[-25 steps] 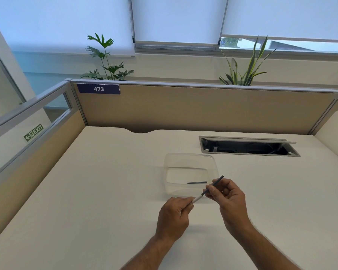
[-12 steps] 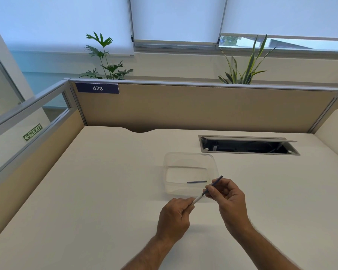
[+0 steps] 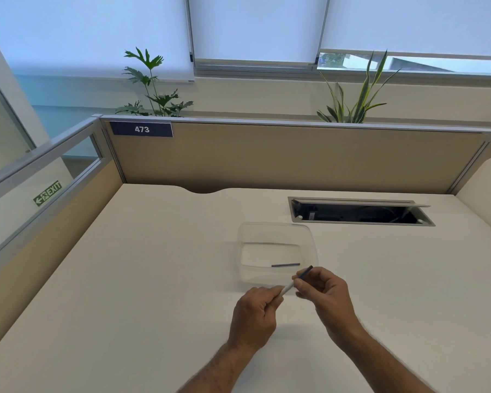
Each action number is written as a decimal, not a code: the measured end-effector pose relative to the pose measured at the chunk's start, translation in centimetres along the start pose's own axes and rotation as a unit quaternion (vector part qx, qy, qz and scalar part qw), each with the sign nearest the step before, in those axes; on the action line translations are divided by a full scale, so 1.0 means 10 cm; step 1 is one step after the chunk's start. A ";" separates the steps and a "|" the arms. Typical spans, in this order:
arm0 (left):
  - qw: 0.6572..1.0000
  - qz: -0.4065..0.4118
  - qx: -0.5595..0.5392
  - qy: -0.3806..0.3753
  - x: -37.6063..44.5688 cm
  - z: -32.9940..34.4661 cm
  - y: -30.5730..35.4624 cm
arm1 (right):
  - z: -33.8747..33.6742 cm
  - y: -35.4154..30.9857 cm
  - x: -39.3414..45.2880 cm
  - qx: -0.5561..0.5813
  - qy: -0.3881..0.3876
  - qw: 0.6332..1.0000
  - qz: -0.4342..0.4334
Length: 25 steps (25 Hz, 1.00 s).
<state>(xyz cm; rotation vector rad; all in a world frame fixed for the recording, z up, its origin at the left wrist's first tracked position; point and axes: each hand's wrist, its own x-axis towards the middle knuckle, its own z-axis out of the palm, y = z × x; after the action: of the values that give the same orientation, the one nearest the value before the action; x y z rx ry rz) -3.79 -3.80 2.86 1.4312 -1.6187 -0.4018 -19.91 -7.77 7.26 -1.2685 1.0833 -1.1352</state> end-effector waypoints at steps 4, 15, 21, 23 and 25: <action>1.000 -0.007 -0.010 0.004 0.00 -0.02 -0.02 | -0.09 0.04 -0.02 -0.064 -0.070 0.994 0.061; 0.998 -0.051 -0.024 0.017 -0.03 -0.03 -0.09 | -0.79 0.30 0.02 -0.449 0.082 0.879 0.135; 0.998 -0.057 -0.022 0.005 -0.04 -0.02 -0.10 | -0.81 0.40 -0.05 -0.480 0.009 0.842 0.246; 0.998 -0.058 -0.022 0.002 -0.04 -0.03 -0.10 | -0.78 0.40 -0.04 -0.484 -0.001 0.841 0.241; 0.998 -0.056 -0.022 0.000 -0.04 -0.04 -0.11 | -0.77 0.41 -0.02 -0.476 -0.007 0.846 0.240</action>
<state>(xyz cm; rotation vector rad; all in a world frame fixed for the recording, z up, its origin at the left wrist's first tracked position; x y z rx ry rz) -2.88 -3.60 2.08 1.4927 -1.5251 -0.4980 -27.47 -8.65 3.02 -1.5752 1.9356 -0.1453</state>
